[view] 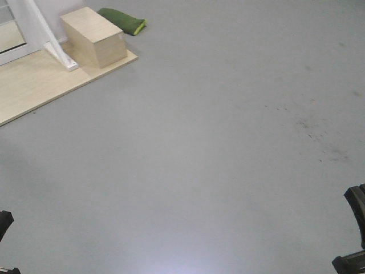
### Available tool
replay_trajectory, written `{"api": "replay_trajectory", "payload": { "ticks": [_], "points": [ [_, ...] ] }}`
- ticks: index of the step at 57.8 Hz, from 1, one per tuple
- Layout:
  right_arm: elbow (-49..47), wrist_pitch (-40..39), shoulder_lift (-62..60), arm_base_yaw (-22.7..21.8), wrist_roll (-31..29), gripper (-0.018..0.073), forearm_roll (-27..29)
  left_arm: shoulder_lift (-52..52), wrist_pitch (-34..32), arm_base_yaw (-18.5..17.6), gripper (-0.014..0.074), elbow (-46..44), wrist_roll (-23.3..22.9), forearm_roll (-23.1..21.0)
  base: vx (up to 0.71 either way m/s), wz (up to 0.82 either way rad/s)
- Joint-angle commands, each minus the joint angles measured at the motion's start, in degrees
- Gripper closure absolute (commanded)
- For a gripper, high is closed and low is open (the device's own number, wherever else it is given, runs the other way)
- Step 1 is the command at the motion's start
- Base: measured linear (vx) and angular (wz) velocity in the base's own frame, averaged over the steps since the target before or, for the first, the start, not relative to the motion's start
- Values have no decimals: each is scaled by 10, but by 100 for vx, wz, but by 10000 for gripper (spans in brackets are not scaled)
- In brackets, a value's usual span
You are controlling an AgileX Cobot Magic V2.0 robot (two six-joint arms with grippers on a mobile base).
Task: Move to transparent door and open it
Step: 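Drive up to the white-framed sliding glass door and stop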
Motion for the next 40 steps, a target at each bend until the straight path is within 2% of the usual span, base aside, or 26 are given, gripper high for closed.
{"api": "replay_trajectory", "payload": {
  "ticks": [1, 18, 40],
  "points": [
    [2, -48, -9, 1, -6, 568, -1, -8, -41, 1, 603, 8, 0, -9, 50, 73],
    [2, -48, -9, 1, -6, 568, -1, -8, -41, 1, 603, 8, 0, -9, 50, 63],
    [2, -48, -9, 1, -6, 568, -1, -8, -41, 1, 603, 8, 0, -9, 49, 41]
  ]
}}
